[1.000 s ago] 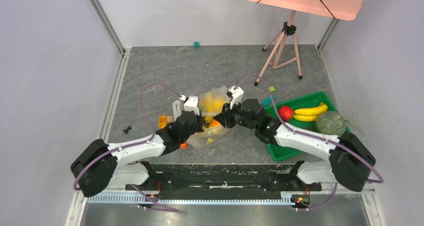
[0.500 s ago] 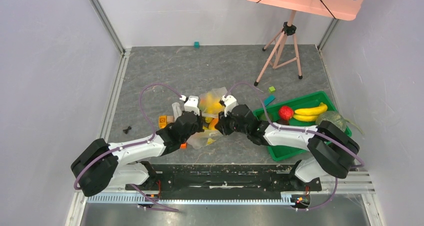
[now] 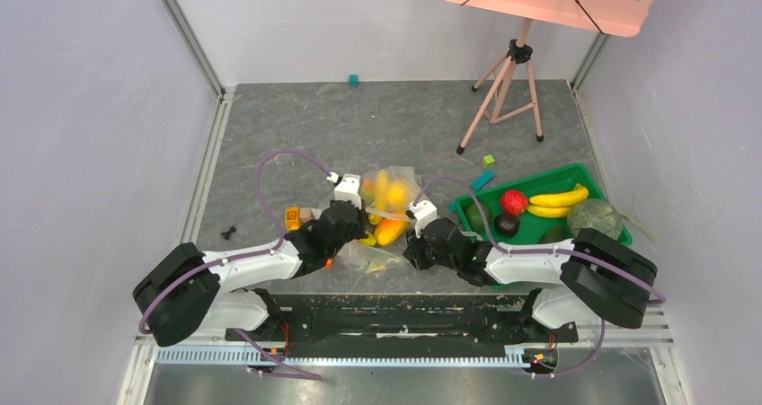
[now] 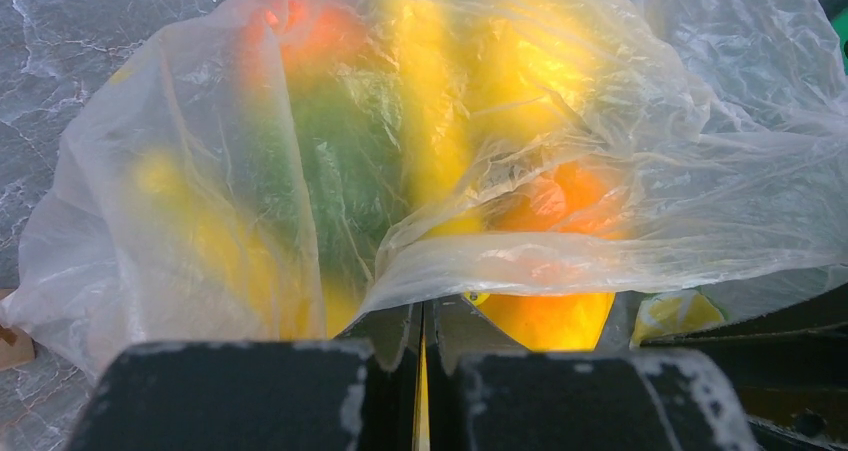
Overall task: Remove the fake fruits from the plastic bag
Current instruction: Adjust the plastic bag at the center of the board, then take out the fake fruit from the plastic bag.
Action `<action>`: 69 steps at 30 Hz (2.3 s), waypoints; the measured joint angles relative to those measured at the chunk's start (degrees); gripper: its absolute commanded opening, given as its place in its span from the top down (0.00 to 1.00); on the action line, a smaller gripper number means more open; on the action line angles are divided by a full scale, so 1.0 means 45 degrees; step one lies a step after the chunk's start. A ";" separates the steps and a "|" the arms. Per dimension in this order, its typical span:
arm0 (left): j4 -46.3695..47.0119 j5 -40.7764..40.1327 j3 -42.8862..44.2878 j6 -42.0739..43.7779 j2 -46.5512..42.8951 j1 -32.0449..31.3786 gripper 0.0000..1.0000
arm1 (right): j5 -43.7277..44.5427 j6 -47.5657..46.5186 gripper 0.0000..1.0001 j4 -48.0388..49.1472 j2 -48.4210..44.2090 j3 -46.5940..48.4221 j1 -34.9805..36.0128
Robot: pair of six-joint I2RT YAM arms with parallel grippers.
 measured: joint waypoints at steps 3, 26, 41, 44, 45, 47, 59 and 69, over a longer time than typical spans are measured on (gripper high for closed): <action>0.0000 0.0019 0.0005 0.0005 0.0000 0.0000 0.98 | 0.0223 0.0083 0.74 0.0068 0.0238 -0.0039 0.0005; 0.0029 0.0699 0.0010 0.0452 0.0340 0.0000 0.98 | 0.1666 0.0534 0.48 -0.1069 -0.1311 0.2390 -0.0170; 0.0024 0.1297 0.0510 0.0461 0.1103 0.0000 0.98 | 0.1229 0.2900 0.24 -0.1180 0.0612 0.2642 -0.0986; 0.0005 0.1331 0.0525 0.0461 0.1175 0.0000 0.98 | 0.1156 0.3206 0.24 -0.1180 0.0903 0.2647 -0.1073; -0.0010 0.1341 0.0559 0.0461 0.1229 0.0000 0.98 | 0.1127 0.3288 0.24 -0.1180 0.1025 0.2667 -0.1103; -0.0015 0.1389 0.0627 0.0461 0.1321 0.0000 0.98 | 0.1049 0.3468 0.24 -0.1185 0.1277 0.2759 -0.1146; -0.0049 0.1739 0.0845 0.0461 0.1549 0.0000 0.98 | 0.0967 0.4085 0.35 -0.1171 0.3113 0.3672 -0.1559; -0.0107 0.1787 0.0903 0.0461 0.1613 0.0000 0.98 | 0.1496 0.3609 0.55 -0.1428 0.2773 0.3599 -0.1559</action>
